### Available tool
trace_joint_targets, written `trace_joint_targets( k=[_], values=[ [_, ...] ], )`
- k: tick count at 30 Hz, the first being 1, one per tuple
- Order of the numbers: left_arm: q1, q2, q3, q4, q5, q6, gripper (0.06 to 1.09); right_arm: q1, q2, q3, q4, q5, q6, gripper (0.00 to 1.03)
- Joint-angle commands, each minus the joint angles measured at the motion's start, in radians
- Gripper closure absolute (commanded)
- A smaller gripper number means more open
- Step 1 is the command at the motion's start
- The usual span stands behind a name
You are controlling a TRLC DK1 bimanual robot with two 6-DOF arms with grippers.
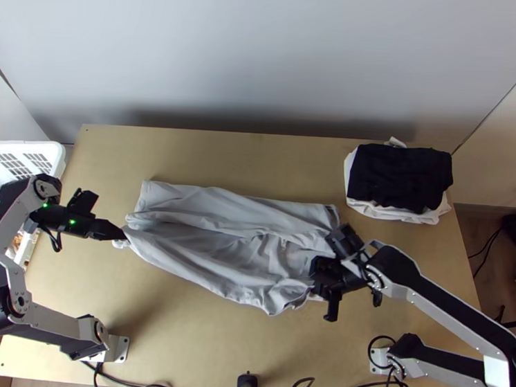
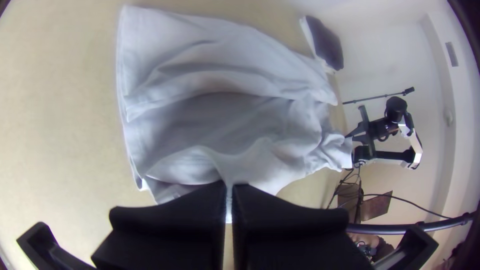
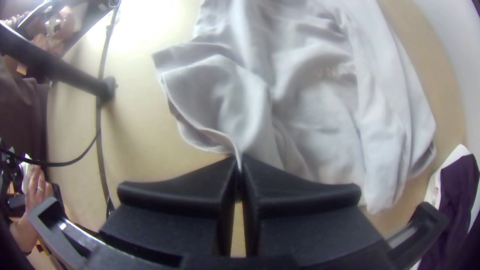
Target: Fold the t-shirt
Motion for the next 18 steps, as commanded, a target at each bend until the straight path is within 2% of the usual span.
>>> trace_joint_targets(
  k=[1, 9, 18],
  values=[
    [0.035, 0.023, 0.038, -0.005, 0.010, 0.006, 1.05, -0.123, -0.023, -0.015, 0.005, -0.008, -0.007, 1.00],
    [0.032, 0.052, 0.078, -0.005, 0.013, -0.028, 1.05, -0.243, 0.024, -0.002, 0.034, -0.009, -0.018, 1.00],
    [-0.007, 0.109, 0.144, -0.008, 0.036, -0.150, 1.05, -0.299, 0.106, 0.066, 0.063, -0.011, -0.009, 1.00]
  ],
)
